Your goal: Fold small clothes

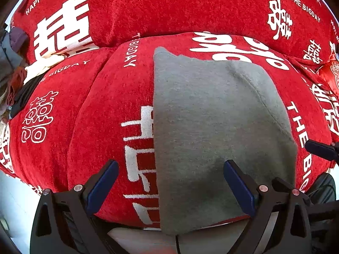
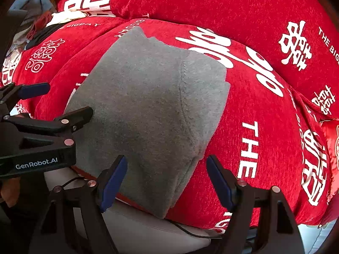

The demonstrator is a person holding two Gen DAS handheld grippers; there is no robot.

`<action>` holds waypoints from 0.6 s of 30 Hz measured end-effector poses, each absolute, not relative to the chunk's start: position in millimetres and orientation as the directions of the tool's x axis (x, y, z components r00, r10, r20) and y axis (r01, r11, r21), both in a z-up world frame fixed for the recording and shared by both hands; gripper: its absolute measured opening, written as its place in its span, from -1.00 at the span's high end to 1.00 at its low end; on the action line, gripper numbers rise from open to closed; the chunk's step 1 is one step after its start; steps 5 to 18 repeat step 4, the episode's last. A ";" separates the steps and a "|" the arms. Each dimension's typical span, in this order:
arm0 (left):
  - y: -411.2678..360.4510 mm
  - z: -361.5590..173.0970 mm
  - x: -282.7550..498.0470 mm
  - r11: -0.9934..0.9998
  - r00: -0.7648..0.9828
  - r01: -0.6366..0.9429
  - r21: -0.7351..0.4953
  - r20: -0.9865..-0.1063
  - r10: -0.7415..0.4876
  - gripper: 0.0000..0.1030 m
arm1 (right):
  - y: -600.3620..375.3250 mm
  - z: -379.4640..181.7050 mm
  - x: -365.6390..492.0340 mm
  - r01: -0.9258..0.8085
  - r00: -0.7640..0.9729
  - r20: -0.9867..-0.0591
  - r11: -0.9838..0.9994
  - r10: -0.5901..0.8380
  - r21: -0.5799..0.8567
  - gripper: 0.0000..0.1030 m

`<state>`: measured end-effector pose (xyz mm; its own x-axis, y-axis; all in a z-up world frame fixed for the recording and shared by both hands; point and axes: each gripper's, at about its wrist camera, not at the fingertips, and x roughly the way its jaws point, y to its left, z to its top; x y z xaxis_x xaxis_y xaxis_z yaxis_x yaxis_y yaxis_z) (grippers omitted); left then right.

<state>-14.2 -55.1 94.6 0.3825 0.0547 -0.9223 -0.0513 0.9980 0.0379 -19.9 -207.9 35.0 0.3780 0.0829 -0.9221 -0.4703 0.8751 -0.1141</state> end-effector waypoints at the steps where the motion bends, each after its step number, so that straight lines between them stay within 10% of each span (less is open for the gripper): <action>1: -55.5 94.6 -14.4 0.998 0.383 -0.049 0.035 -0.922 0.051 -0.93 | -208.4 35.0 -19.7 -0.471 0.378 -0.922 0.875 0.084 -0.113 -0.55; 18: -55.4 94.6 -14.3 0.998 0.383 -0.045 0.033 -0.922 0.048 -0.93 | -209.7 35.1 -19.6 -0.472 0.378 -0.922 0.875 0.088 -0.110 -0.55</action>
